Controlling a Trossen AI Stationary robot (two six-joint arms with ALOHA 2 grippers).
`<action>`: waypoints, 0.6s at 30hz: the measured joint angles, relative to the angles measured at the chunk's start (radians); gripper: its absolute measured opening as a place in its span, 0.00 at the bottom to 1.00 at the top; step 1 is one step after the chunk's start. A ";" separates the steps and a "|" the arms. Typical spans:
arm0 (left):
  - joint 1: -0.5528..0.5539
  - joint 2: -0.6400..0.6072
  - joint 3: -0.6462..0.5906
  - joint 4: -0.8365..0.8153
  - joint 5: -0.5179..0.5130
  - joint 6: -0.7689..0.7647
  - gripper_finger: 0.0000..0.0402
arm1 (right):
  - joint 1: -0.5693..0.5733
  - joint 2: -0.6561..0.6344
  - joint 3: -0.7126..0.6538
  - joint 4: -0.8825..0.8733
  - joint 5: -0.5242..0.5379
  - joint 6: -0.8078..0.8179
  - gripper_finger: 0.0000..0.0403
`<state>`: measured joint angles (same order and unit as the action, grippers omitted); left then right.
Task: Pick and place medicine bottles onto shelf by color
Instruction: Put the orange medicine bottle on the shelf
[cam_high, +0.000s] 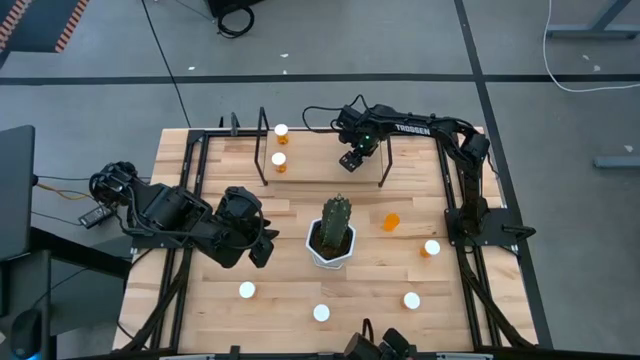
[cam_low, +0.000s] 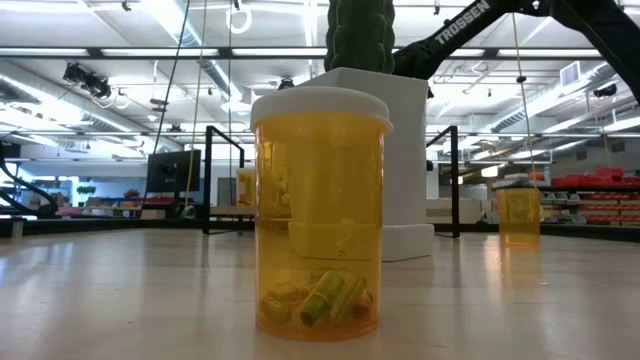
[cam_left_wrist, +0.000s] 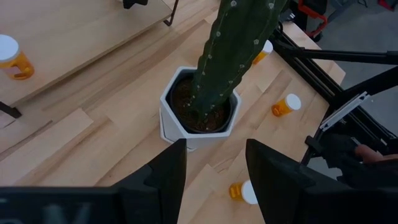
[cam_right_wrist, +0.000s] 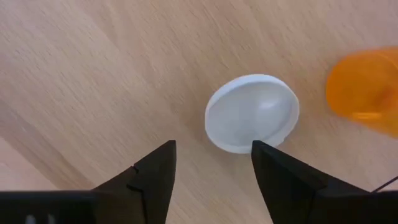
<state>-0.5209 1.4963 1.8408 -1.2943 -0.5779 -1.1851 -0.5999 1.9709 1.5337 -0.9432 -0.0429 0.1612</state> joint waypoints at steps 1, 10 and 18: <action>0.000 0.000 0.000 0.000 0.000 0.000 0.43 | 0.000 0.000 0.000 0.000 0.000 0.000 0.52; 0.000 0.000 0.000 0.000 0.000 0.000 0.43 | 0.000 0.000 0.000 0.001 0.000 -0.004 0.40; 0.000 0.000 0.000 0.000 0.000 0.000 0.43 | 0.001 0.000 0.000 0.000 -0.007 -0.030 0.20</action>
<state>-0.5209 1.4963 1.8408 -1.2945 -0.5780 -1.1847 -0.5991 1.9705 1.5333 -0.9428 -0.0499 0.1311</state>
